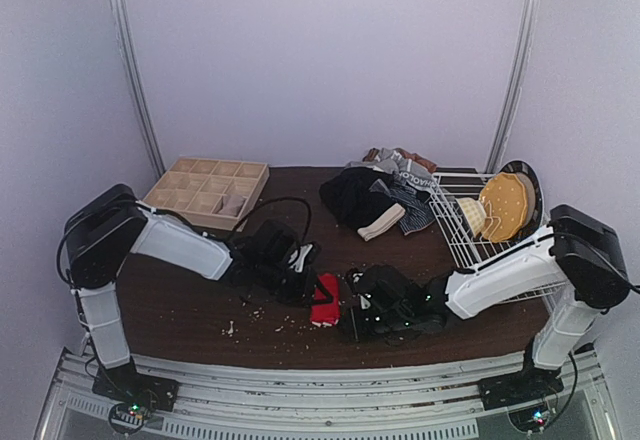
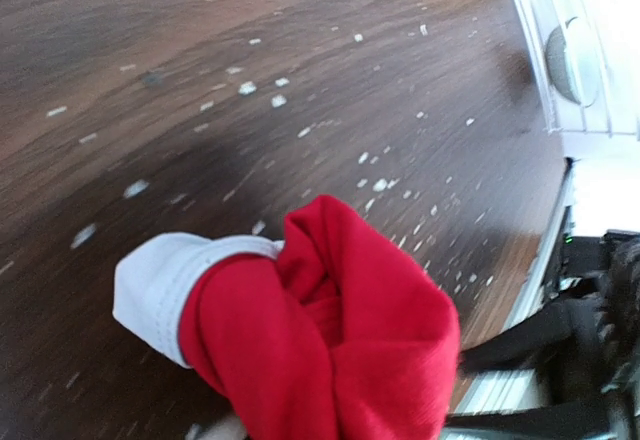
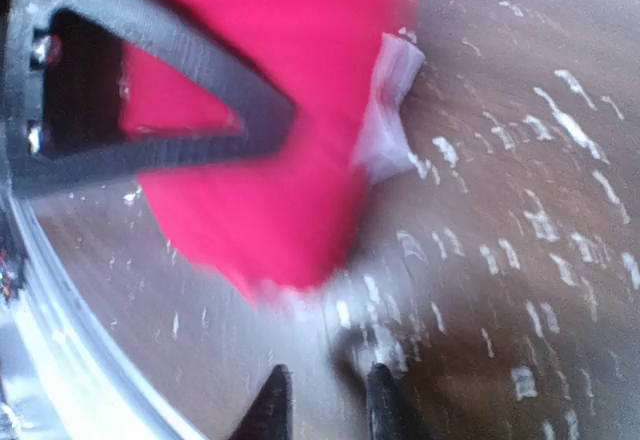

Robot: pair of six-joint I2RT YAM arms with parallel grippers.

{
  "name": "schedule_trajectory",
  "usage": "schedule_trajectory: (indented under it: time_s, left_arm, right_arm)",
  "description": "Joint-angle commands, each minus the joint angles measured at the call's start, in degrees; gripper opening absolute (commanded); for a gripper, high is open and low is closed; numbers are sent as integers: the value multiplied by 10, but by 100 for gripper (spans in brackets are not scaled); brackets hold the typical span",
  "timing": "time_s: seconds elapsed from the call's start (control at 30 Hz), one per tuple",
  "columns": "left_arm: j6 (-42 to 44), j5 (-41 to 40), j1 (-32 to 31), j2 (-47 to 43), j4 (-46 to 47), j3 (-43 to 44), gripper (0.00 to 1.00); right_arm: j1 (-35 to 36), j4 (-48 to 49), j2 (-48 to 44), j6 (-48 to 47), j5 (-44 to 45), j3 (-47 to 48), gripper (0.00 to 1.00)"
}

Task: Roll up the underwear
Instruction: Pick up the underwear from the center of the board, then place the underwear in the storage box.

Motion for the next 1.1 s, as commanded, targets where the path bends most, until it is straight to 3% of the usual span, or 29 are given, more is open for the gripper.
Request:
schedule_trajectory:
  time_s: [0.0, 0.2, 0.4, 0.6, 0.7, 0.77, 0.93, 1.07]
  left_arm:
    - [68, -44, 29, -82, -120, 11, 0]
    - [120, -82, 86, -170, -252, 50, 0]
    - [179, -66, 210, -181, -357, 151, 0]
    - [305, -34, 341, -65, -491, 347, 0]
    - [352, -19, 387, -17, -495, 398, 0]
    - [395, -21, 403, 11, -496, 425, 0]
    - [480, -44, 423, 133, -611, 567, 0]
    - [512, -92, 431, 172, -637, 612, 0]
  right_arm:
    - [5, -143, -126, -38, 24, 10, 38]
    - [0, -224, -249, -94, 63, 47, 44]
    - [-1, -186, -296, -136, 96, 9, 44]
    - [-1, -120, -305, -158, 80, -30, 43]
    - [-2, -99, -306, -168, 69, -40, 42]
    - [-2, -100, -302, -175, 64, -39, 42]
    - [-3, -104, -296, -189, 58, -41, 41]
    - [-3, -110, -301, -194, 52, -48, 41]
